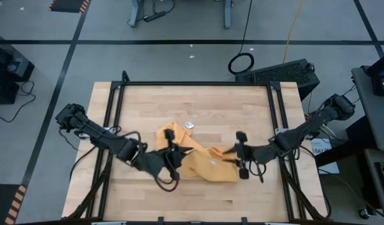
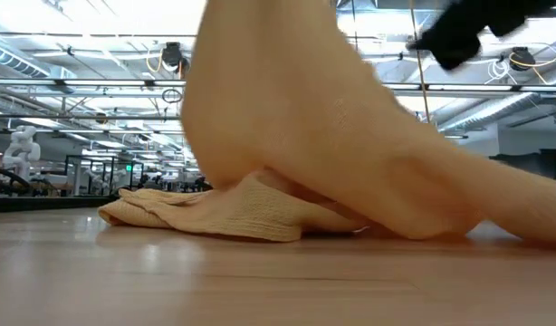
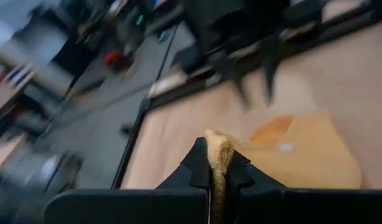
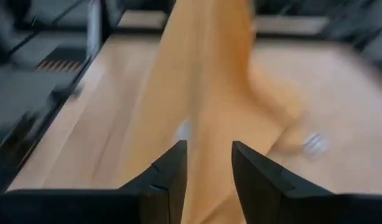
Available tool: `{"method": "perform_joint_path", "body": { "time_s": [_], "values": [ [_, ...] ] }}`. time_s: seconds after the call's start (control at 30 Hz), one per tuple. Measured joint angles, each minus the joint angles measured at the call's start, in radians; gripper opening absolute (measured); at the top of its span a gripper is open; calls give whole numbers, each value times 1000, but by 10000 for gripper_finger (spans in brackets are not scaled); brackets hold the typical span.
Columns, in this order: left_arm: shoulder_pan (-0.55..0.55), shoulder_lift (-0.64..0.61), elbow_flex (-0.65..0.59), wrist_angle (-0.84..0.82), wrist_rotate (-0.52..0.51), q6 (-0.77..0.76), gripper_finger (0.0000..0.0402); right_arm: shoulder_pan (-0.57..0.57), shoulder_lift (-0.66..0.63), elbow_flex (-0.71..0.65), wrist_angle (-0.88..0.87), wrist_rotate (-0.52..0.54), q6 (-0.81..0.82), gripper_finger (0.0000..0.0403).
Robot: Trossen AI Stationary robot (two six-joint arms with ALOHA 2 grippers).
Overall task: Roll towel
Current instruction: Fold the yellow towel
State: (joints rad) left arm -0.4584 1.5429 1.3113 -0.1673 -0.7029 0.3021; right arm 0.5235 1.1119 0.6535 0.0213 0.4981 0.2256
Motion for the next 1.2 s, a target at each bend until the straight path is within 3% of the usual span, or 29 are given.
{"method": "perform_joint_path", "body": {
  "time_s": [0.13, 0.3, 0.4, 0.53, 0.67, 0.8, 0.9, 1.0, 1.2],
  "values": [
    [78, 0, 0, 129, 182, 119, 4, -21, -8, 99, 18, 98, -112, 155],
    [170, 0, 0, 151, 329, 131, 4, -63, 24, 189, 14, 103, -175, 209],
    [200, 0, 0, 151, 358, 125, 4, -93, 49, 200, 14, 86, -178, 229],
    [213, 0, 0, 145, 363, 125, 4, -137, 87, 200, 20, -25, -154, 239],
    [216, 0, 0, 136, 381, 126, 4, -169, 140, 200, 68, -33, -181, 238],
    [214, 0, 0, 132, 388, 122, 4, -189, 190, 200, 170, -47, -257, 196],
    [215, 0, 0, 118, 373, 119, 9, -197, 200, 200, 213, -56, -298, 114],
    [204, -1, 0, 87, 272, 53, 33, -207, 174, 200, 188, -27, -319, 24],
    [155, -5, 0, -138, 83, -146, 144, -194, 36, 202, 47, 32, -301, 6]
  ]
}}
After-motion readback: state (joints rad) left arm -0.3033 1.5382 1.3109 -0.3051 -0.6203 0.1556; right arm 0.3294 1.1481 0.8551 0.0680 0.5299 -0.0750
